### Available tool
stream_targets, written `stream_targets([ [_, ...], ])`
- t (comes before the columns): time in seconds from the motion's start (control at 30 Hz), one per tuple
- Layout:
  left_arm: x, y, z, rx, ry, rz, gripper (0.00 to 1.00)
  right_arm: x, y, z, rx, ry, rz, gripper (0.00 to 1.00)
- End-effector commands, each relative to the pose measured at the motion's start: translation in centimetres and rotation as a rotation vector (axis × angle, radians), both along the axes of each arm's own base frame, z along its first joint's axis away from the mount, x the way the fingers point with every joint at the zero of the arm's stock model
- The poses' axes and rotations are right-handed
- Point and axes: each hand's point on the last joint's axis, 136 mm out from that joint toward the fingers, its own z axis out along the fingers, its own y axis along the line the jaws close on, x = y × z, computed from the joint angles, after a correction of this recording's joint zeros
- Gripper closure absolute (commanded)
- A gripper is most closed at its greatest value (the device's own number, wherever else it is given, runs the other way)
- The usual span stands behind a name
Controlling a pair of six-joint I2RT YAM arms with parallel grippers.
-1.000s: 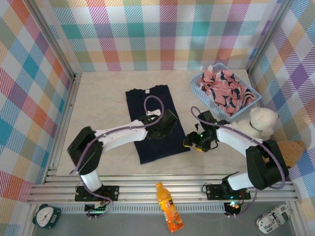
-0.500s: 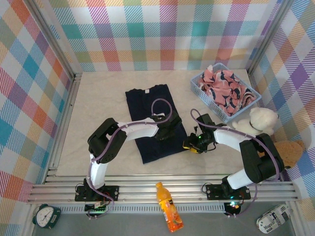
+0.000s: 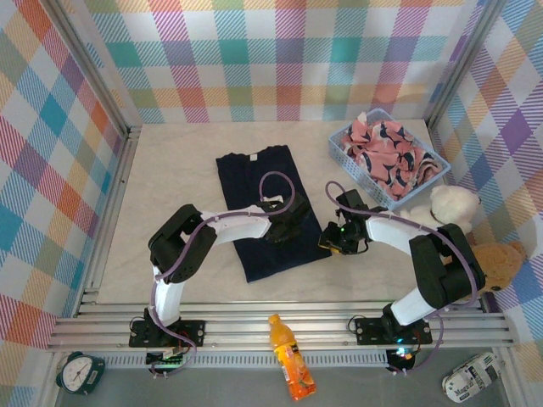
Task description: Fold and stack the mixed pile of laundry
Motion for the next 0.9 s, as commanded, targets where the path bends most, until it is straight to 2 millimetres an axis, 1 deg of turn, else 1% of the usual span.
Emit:
stream_targets([
  [0.0,-2.3,2.2,-3.2,0.088,0.115,-0.020,0.61,1.2,0.9,0.0,0.032,-0.040,0.017,0.76],
  [0.07,-2.2,2.1,-3.1,0.090,0.112,-0.022,0.61,0.7,1.2,0.1,0.044,-0.035,0.027,0.76],
  [0.17,-1.9,1.9,-3.0,0.091,0.109,-0.023,0.61,-0.8,1.4,0.0,0.055,-0.014,0.040,0.67],
  [0.27,-1.7,1.8,-3.1,0.099,0.111,-0.024,0.61,-2.2,1.5,-0.5,0.046,0.003,0.048,0.64],
  [0.3,-1.6,1.7,-3.1,0.099,0.113,-0.024,0.61,-2.6,1.7,-0.8,0.049,0.010,0.049,0.65],
  [0.4,-1.5,1.6,-3.1,0.100,0.111,-0.021,0.61,-3.0,2.6,-1.0,0.057,0.019,0.069,0.76],
  [0.47,-1.4,1.6,-3.0,0.100,0.111,-0.021,0.61,-2.8,3.2,-0.8,0.054,0.008,0.088,0.88],
  [0.5,-1.4,1.6,-2.9,0.101,0.110,-0.020,0.61,-2.5,3.4,-0.5,0.058,0.002,0.092,0.97],
  [0.53,-1.4,1.6,-2.9,0.102,0.112,-0.022,0.61,-2.4,3.5,-0.3,0.059,-0.001,0.096,1.00],
  [0.63,-1.1,1.7,-2.3,0.112,0.111,-0.029,0.61,-2.0,3.7,1.0,0.067,-0.017,0.095,1.00],
  [0.67,-1.0,1.9,-1.8,0.116,0.112,-0.024,0.60,-2.1,3.9,1.6,0.079,-0.019,0.091,1.00],
  [0.73,-0.8,2.0,0.0,0.099,0.102,-0.019,0.50,-2.4,3.9,2.4,0.092,-0.006,0.073,1.00],
  [0.8,-0.9,2.3,2.4,0.070,0.098,-0.004,0.31,-2.7,4.0,2.8,0.113,0.006,0.058,1.00],
  [0.83,-1.1,2.7,3.5,0.060,0.094,0.001,0.25,-2.9,4.0,2.8,0.120,0.016,0.048,1.00],
  [0.87,-1.3,3.1,4.8,0.045,0.088,0.008,0.22,-3.2,4.0,2.7,0.127,0.027,0.044,1.00],
])
